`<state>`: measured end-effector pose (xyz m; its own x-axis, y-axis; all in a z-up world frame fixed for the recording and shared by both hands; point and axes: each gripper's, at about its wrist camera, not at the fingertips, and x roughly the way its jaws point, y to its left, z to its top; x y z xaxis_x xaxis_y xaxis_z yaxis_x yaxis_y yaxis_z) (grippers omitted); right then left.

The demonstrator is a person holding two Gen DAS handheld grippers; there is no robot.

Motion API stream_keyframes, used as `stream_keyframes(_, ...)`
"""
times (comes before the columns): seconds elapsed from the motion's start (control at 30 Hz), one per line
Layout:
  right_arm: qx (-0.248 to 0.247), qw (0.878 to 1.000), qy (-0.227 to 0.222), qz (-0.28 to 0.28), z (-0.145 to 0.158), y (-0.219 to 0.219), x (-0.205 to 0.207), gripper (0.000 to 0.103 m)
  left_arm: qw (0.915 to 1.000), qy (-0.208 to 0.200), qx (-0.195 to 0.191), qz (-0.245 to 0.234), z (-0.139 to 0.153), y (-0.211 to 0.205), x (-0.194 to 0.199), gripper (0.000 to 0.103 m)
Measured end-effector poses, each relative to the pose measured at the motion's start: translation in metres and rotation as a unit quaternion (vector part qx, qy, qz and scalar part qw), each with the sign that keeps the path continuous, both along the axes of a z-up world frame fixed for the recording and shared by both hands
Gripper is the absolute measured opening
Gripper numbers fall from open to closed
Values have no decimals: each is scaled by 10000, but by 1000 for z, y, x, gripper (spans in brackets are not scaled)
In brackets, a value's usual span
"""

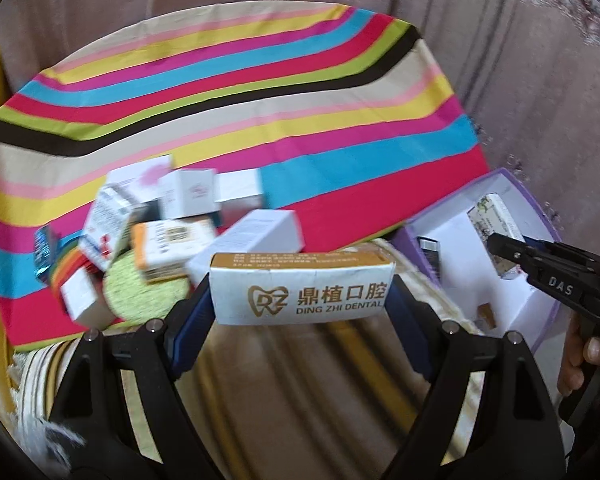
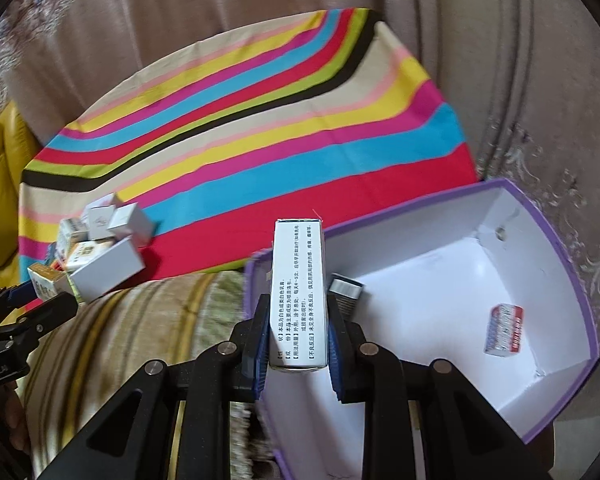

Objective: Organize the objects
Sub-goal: 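Carry both boxes to the purple-rimmed box and release them inside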

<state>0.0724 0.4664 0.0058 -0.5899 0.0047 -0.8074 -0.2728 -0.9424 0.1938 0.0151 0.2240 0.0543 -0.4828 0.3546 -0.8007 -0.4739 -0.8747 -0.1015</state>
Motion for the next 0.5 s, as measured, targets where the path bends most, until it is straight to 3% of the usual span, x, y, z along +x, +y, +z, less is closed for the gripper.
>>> stream_keyframes(0.5,172,9970,-238,-714,-15,53,23,26,9909,77,-19,-1345,-1,88,19,84)
